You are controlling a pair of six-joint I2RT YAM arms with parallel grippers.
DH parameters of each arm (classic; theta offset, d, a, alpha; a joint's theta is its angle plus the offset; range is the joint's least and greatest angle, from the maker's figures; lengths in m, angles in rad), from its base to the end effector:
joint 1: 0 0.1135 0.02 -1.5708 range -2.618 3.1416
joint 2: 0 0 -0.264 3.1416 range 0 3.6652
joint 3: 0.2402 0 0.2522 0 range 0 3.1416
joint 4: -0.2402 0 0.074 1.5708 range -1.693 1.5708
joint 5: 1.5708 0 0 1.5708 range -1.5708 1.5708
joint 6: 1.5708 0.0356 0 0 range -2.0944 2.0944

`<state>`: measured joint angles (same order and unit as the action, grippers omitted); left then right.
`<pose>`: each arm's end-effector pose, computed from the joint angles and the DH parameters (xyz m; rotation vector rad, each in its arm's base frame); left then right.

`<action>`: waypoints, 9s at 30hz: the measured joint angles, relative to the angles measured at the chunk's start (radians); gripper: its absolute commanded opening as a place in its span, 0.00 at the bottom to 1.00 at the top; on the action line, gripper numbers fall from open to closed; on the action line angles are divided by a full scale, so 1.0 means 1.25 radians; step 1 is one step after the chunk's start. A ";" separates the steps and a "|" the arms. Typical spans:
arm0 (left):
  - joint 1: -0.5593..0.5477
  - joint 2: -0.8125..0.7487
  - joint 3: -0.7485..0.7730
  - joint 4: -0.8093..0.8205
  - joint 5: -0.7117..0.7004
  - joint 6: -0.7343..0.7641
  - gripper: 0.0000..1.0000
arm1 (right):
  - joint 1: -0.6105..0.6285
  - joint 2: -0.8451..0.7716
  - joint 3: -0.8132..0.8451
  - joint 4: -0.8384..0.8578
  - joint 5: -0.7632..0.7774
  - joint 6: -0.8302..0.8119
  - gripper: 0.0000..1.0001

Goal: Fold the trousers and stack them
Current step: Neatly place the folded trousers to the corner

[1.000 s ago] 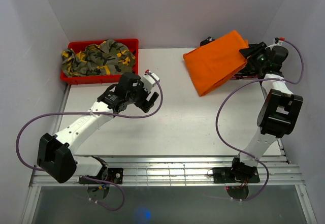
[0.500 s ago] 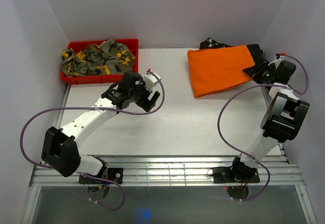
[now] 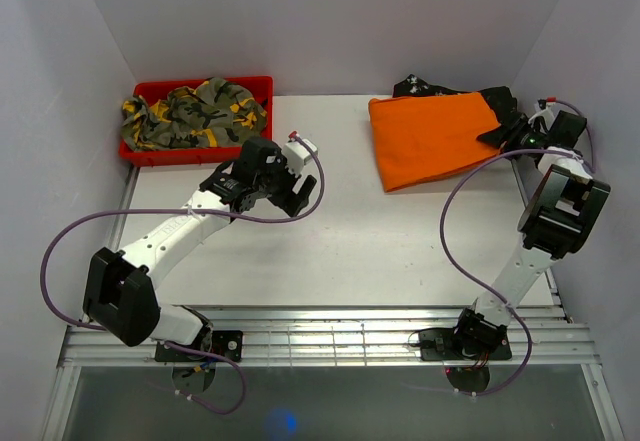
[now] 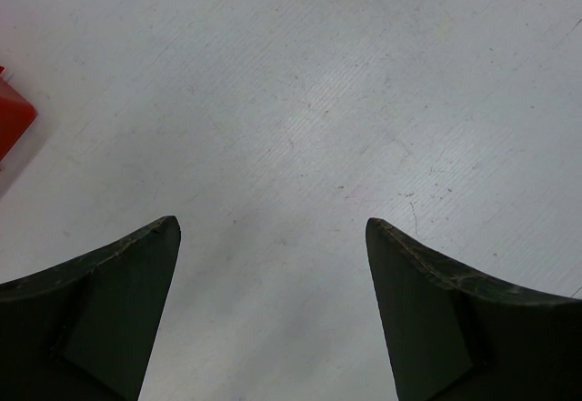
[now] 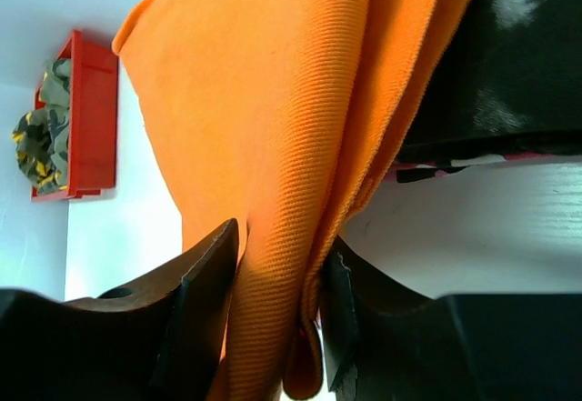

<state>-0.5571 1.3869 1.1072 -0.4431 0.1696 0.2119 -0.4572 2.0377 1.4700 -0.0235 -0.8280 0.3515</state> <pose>0.2562 -0.1666 0.2909 0.9477 2.1059 -0.3721 0.4235 -0.1791 0.2135 0.3559 2.0216 0.8206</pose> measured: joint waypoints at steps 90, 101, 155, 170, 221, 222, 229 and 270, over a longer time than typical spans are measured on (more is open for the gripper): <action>-0.179 -0.066 -0.229 0.211 0.081 0.359 0.62 | 0.185 -0.421 -0.537 -0.026 -0.123 -0.015 0.08; -0.099 0.080 -0.061 0.102 0.108 0.205 0.71 | 0.248 -0.393 -0.482 -0.042 -0.092 -0.099 0.08; 0.114 0.274 -0.214 0.582 0.356 -0.763 0.00 | 0.309 -0.397 -0.345 -0.171 0.058 -0.333 0.08; 0.081 0.199 -0.012 0.601 0.352 -0.648 0.00 | 0.275 -0.458 -0.169 -0.062 0.076 -0.336 0.08; 0.137 0.262 0.228 0.025 0.167 -0.334 0.98 | 0.495 -0.196 0.171 -0.378 0.276 -0.596 0.92; 0.143 0.255 0.232 0.004 0.163 -0.330 0.98 | 0.524 -0.181 0.163 -0.380 0.286 -0.582 0.92; 0.182 0.213 0.241 -0.091 0.107 -0.291 0.98 | 0.564 0.009 0.125 -0.355 0.407 -0.483 0.94; 0.353 0.274 0.432 -0.281 0.172 -0.193 0.98 | 0.342 -0.186 0.294 -0.450 0.196 -0.652 0.90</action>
<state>-0.1162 1.7290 1.6474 -0.7940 0.3851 -0.0288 -0.0296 1.8050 1.8374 -0.5858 -0.5827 -0.4633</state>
